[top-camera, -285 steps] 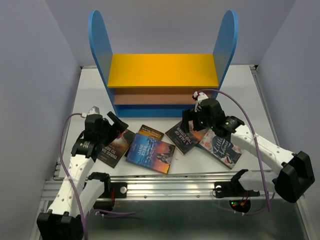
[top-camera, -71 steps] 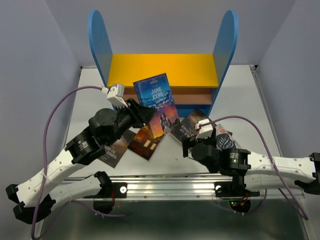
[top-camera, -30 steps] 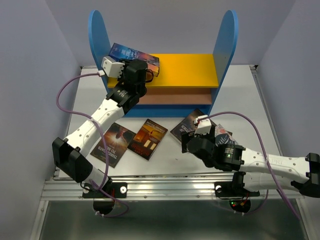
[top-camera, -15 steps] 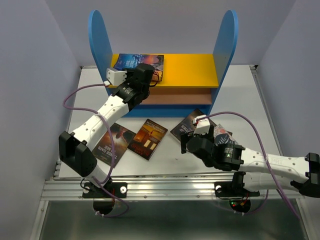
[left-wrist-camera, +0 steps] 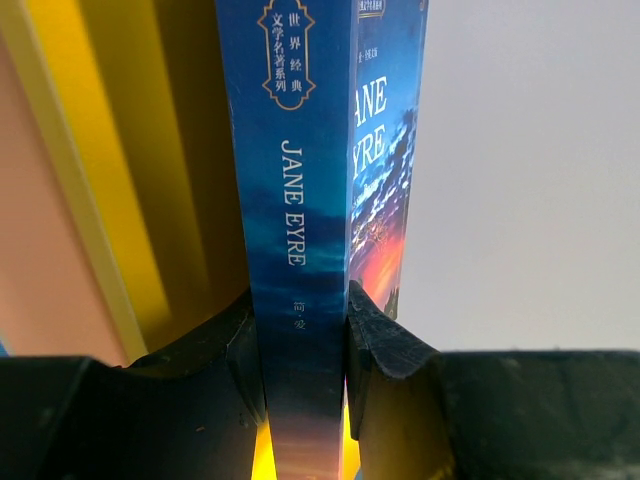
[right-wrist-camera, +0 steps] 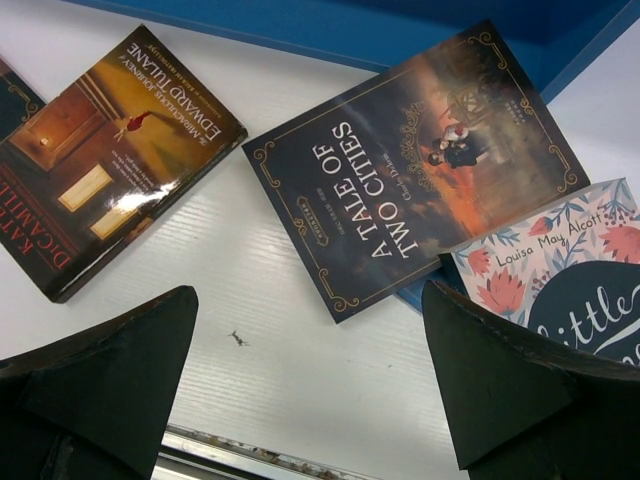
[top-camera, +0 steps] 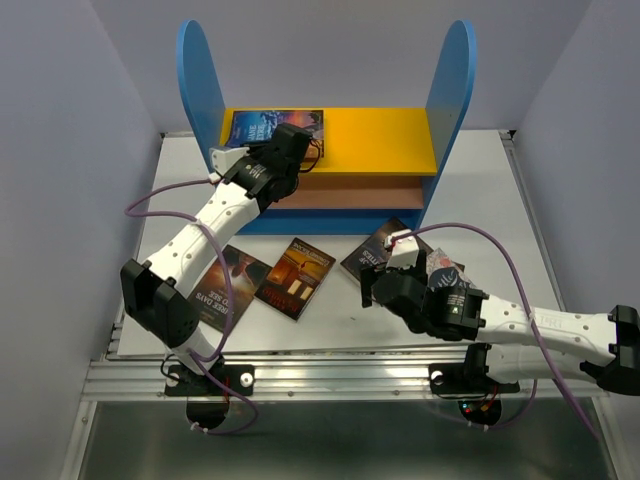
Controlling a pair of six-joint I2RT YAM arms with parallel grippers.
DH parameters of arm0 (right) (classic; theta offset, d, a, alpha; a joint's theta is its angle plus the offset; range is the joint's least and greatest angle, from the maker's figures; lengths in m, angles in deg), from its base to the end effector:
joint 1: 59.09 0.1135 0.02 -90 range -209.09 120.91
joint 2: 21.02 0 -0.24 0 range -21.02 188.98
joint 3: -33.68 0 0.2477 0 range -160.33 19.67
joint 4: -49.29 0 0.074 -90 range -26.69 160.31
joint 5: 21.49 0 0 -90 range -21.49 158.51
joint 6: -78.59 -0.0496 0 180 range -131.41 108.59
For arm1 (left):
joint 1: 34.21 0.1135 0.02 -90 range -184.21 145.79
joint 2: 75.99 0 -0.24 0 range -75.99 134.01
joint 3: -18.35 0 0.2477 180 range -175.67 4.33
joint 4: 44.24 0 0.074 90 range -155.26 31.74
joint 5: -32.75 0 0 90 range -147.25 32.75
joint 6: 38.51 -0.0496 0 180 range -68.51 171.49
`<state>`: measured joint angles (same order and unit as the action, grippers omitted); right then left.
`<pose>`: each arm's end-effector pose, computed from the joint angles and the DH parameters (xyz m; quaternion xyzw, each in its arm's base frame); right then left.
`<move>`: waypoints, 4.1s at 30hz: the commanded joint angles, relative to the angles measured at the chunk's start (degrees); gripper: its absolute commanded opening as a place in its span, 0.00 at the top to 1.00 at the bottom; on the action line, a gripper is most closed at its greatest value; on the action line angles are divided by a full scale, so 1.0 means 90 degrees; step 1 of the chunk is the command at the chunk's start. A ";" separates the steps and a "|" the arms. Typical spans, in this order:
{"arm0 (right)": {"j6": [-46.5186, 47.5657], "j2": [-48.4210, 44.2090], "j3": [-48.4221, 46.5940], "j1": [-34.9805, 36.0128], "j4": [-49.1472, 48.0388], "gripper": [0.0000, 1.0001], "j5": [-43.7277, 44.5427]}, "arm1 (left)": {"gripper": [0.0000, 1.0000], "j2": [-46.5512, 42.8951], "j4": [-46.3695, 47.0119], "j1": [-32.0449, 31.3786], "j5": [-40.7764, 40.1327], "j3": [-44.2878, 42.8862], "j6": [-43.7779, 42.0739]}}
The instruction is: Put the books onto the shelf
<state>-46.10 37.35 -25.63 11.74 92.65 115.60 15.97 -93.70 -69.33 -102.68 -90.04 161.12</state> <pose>0.1070 0.1972 0.2492 -0.1070 0.8475 0.0732 0.5148 0.3123 -0.1765 0.3641 -0.6374 0.5338 -0.3165 0.4567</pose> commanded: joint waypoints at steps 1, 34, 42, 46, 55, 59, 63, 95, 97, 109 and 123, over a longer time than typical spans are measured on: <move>-0.0002 -0.0021 -0.0260 -0.0038 -0.0204 0.00 0.0002 | 1.00 -0.0130 -0.0875 0.0073 -0.0636 -0.0383 0.0719; -0.0119 -0.0001 -0.0143 -0.0096 -0.0223 0.00 -0.0320 | 0.16 -0.0081 -0.2087 0.0151 -0.0109 -0.1097 0.0360; -0.0090 0.0048 -0.0152 -0.0096 -0.0253 0.00 -0.0389 | 0.16 -0.0208 -0.2126 0.0151 0.0262 -0.0999 0.0046; -0.0041 0.0038 -0.0143 -0.0096 -0.0301 0.00 -0.0437 | 0.16 -0.0394 -0.2049 0.0151 0.0331 -0.0960 -0.0227; 0.0105 0.0077 -0.0250 -0.0096 -0.0399 0.00 -0.0623 | 0.16 -0.0852 -0.1933 0.0151 0.0331 -0.0639 -0.0578; 0.0398 0.0223 -0.0513 -0.0096 -0.0438 0.00 -0.0749 | 0.03 -0.1058 -0.1232 0.0151 0.0516 -0.0356 -0.1698; 0.0681 0.0496 -0.1079 -0.0096 -0.0428 0.00 -0.0653 | 0.01 -0.1282 -0.0595 0.0151 0.0926 -0.0248 -0.3728; 0.3220 0.4510 -0.6636 -0.3182 -0.0428 0.68 -0.3806 | 1.00 -0.4408 0.0432 0.0142 0.1113 0.3416 -0.6478; 0.3279 0.4579 -0.6647 -0.3182 -0.0428 0.70 -0.4108 | 1.00 -0.4272 0.0509 0.0210 0.1054 0.3366 -0.6380; 0.3347 0.5077 -0.6910 -0.3182 -0.0497 0.72 -0.5124 | 1.00 -0.3461 0.1730 0.1323 0.1649 0.3015 -0.6799; 0.3553 0.5380 -0.7193 -0.3182 -0.0594 0.71 -0.5837 | 1.00 -0.2835 0.2063 0.1733 0.1679 0.2497 -0.7044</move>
<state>-14.67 83.51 -88.01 -17.68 88.76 69.02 -9.56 -77.20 -54.48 -87.43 -64.86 99.20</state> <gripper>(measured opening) 0.285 0.025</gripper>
